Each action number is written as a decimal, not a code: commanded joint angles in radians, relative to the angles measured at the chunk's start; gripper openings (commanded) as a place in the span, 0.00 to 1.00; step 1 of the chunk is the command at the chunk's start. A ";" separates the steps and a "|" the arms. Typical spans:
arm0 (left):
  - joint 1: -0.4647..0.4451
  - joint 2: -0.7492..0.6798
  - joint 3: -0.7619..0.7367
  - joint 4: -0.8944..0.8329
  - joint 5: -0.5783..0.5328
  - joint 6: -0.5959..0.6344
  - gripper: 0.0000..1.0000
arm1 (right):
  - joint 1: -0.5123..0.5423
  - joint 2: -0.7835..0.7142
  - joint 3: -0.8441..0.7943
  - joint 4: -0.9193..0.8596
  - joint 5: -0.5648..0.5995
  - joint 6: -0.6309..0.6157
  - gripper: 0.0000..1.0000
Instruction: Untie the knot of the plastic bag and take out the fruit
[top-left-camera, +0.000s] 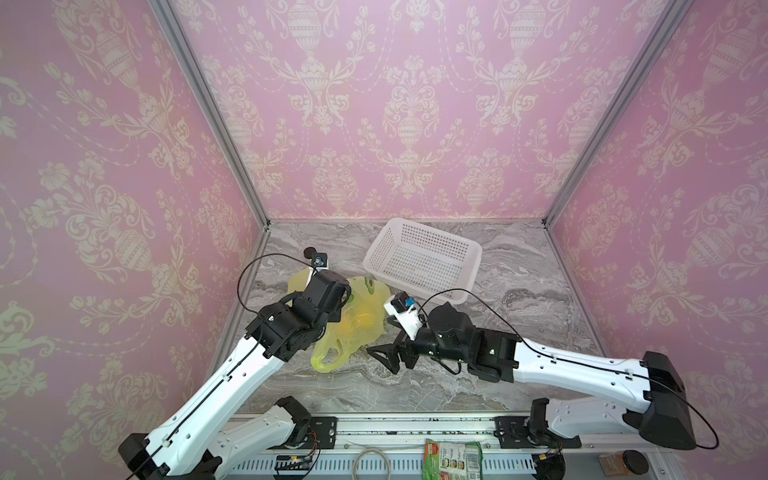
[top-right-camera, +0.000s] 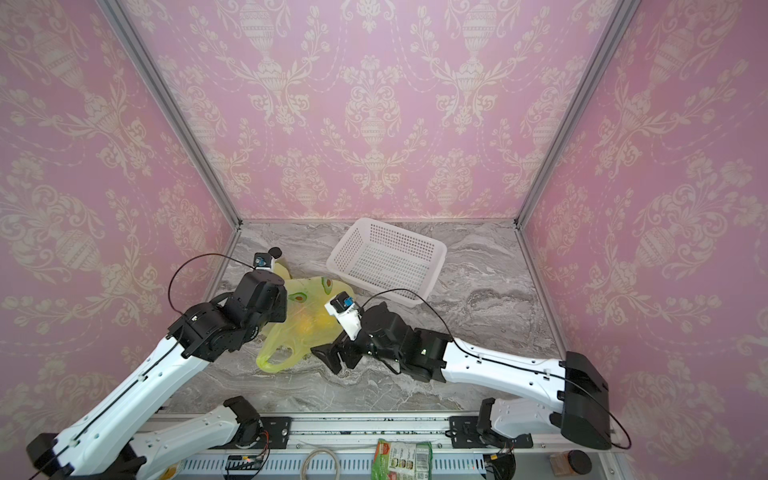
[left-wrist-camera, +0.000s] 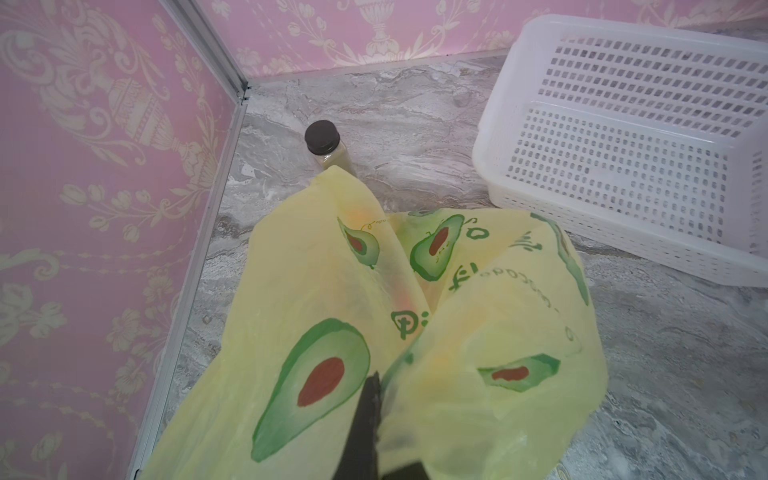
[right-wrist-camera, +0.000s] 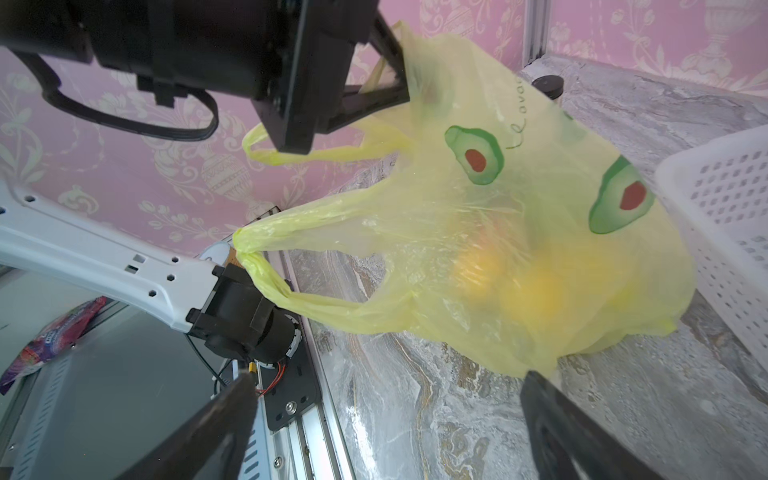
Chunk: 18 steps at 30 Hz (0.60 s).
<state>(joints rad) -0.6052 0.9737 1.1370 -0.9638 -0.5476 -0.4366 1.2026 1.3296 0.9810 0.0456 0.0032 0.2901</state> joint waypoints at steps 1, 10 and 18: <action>0.070 -0.031 -0.036 0.022 0.025 -0.014 0.00 | 0.102 0.109 0.087 0.061 0.175 -0.078 1.00; 0.130 -0.044 -0.055 0.044 0.080 0.005 0.00 | 0.231 0.381 0.270 0.132 0.320 -0.153 1.00; 0.165 -0.043 -0.054 0.057 0.118 0.007 0.00 | 0.239 0.488 0.313 0.182 0.478 -0.138 1.00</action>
<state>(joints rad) -0.4522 0.9375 1.0908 -0.9195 -0.4568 -0.4358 1.4406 1.7931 1.2572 0.1890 0.3630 0.1570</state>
